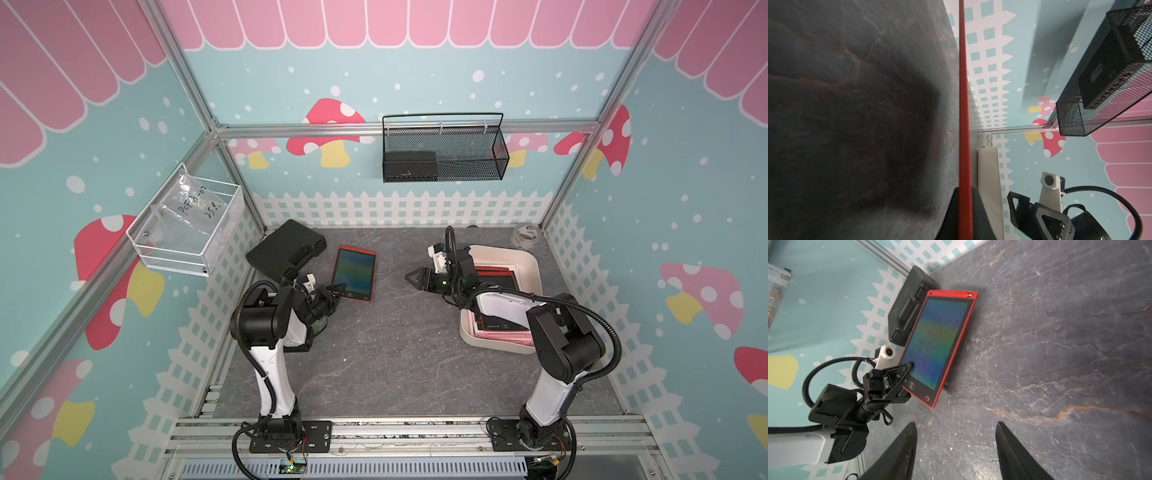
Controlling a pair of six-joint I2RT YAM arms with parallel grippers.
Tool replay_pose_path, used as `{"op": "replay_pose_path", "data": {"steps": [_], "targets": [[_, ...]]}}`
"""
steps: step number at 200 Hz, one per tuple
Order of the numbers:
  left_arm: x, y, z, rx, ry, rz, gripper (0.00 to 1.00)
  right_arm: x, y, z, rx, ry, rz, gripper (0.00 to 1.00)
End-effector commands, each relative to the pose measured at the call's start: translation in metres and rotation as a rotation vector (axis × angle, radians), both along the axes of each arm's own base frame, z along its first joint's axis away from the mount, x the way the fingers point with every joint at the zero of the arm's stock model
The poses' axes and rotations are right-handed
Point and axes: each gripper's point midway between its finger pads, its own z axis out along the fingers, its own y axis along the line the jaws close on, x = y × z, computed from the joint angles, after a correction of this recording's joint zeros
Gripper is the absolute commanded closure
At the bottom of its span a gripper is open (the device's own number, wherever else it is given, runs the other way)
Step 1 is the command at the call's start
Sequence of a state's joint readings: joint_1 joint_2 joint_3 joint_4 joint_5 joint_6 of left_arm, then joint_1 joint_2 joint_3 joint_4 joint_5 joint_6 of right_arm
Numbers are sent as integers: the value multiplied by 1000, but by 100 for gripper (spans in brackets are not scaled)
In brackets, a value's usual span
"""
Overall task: Take out the writing tablet from the storage box
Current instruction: Place the writing tablet at the center of the board.
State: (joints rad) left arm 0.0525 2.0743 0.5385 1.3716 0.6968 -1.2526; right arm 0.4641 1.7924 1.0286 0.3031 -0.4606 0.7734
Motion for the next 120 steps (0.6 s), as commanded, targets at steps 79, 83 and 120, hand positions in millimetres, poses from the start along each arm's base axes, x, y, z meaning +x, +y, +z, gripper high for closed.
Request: {"op": "replay_pose_path", "data": {"steps": [79, 83, 120], "targets": [[24, 15, -16, 1, -15, 41, 90, -31, -7, -35, -147, 8, 33, 37], [24, 15, -18, 0, -9, 46, 89, -30, -8, -36, -150, 10, 32, 37], [26, 25, -30, -10, 29, 92, 84, -29, -7, -34, -154, -2, 40, 38]]}}
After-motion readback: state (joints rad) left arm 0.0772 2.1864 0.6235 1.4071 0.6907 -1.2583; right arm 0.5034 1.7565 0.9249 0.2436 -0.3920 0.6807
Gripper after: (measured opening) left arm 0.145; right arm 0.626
